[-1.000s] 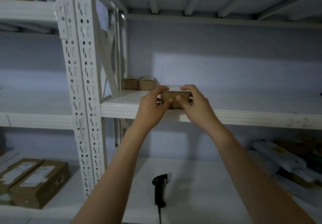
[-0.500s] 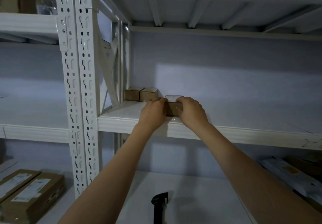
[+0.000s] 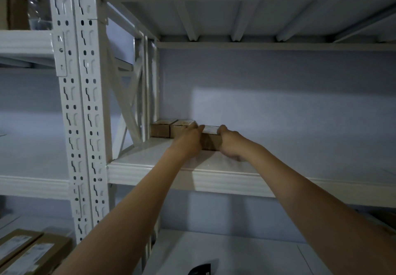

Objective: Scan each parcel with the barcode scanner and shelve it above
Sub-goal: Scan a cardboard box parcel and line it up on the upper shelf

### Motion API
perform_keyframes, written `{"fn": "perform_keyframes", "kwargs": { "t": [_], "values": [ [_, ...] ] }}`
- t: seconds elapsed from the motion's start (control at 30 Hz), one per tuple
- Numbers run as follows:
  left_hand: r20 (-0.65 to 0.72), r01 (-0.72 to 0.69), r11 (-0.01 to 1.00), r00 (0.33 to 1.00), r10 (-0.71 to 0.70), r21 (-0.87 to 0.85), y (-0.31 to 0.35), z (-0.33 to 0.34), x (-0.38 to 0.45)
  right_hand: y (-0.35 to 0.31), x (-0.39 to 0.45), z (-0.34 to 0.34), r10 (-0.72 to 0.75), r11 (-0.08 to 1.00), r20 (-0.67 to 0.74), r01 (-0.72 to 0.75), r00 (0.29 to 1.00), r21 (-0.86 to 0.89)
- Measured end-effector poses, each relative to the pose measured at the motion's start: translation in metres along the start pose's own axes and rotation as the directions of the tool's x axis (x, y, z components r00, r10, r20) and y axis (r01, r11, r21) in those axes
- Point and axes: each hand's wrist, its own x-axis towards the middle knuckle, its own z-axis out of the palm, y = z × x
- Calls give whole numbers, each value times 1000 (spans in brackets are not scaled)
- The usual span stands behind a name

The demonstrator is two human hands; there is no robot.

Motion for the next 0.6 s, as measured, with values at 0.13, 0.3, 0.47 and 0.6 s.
{"fn": "perform_keyframes", "kwargs": {
  "t": [0.13, 0.3, 0.47, 0.6],
  "values": [
    [-7, -7, 998, 1000, 7, 64, -3, -3, 13, 1, 19, -7, 19, 995, 82, -11, 996, -96],
    [22, 71, 982, 997, -76, 175, -6, 4, 34, -6, 48, -7, 61, 981, 134, -34, 989, -193],
    [112, 132, 950, 979, -169, 284, -10, 13, 54, -10, 71, -1, 47, 974, 155, -11, 987, -227],
    [219, 145, 918, 946, -238, 368, -16, 13, 66, -12, 88, 1, 28, 975, 159, 8, 987, -223]
  ]
}}
